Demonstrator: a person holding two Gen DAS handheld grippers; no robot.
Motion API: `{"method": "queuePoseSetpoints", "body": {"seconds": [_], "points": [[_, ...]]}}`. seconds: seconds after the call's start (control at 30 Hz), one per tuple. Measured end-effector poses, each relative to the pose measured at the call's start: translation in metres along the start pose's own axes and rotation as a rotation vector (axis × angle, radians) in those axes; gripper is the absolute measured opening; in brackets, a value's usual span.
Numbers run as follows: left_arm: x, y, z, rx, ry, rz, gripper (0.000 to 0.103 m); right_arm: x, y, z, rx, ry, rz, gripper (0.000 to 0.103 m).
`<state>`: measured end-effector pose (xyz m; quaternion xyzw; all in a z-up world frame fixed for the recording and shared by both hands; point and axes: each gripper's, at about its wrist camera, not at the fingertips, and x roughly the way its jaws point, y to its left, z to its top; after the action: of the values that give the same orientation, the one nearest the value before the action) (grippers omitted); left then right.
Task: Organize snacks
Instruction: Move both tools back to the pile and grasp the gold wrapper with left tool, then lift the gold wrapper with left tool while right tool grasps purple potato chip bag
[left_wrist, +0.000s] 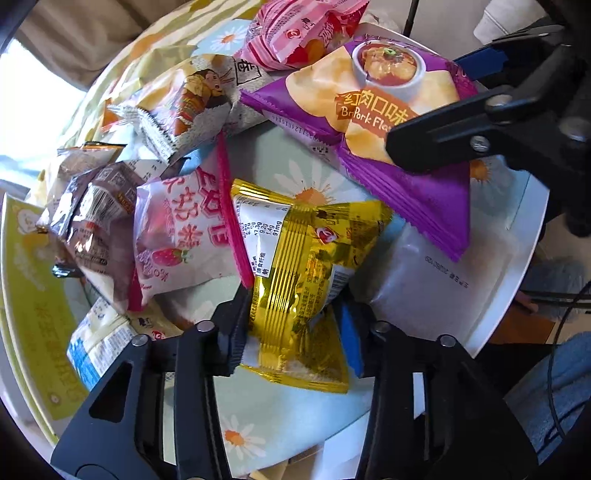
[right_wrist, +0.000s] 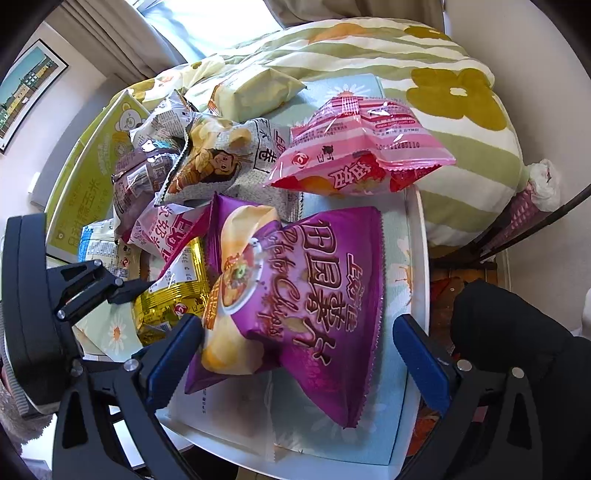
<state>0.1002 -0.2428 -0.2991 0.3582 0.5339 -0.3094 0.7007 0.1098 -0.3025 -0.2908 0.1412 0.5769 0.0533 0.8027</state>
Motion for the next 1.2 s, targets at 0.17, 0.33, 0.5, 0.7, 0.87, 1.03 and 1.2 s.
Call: {"method": "queuePoseSetpoints", "body": {"seconds": [0.17,0.33,0.5,0.7,0.87,1.03,1.2], "points": [[-0.009,0.004,-0.016,-0.024,0.001,0.033,0.035,0.007,0.005,0.005,-0.008,0.009,0.008,0.103],[-0.008,0.009,-0.024,-0.057,0.002,0.014,0.035,0.016,0.006,0.007,-0.006,0.025,0.008,0.103],[-0.002,0.013,-0.019,-0.056,0.002,-0.002,0.038,0.019,0.004,0.008,-0.004,0.019,0.018,0.102],[0.001,0.013,-0.018,-0.058,-0.001,0.005,0.039,0.023,0.007,0.008,-0.009,0.019,0.04,0.098],[-0.007,0.005,-0.019,-0.081,-0.01,0.017,0.036,0.02,0.01,0.007,-0.018,0.004,0.085,0.072],[-0.017,0.009,-0.024,-0.084,-0.027,0.028,0.035,0.007,0.019,0.002,-0.047,-0.013,0.064,0.065],[-0.036,0.012,-0.032,-0.097,-0.055,0.048,0.035,-0.014,0.021,-0.002,-0.039,-0.048,0.07,0.065]]}}
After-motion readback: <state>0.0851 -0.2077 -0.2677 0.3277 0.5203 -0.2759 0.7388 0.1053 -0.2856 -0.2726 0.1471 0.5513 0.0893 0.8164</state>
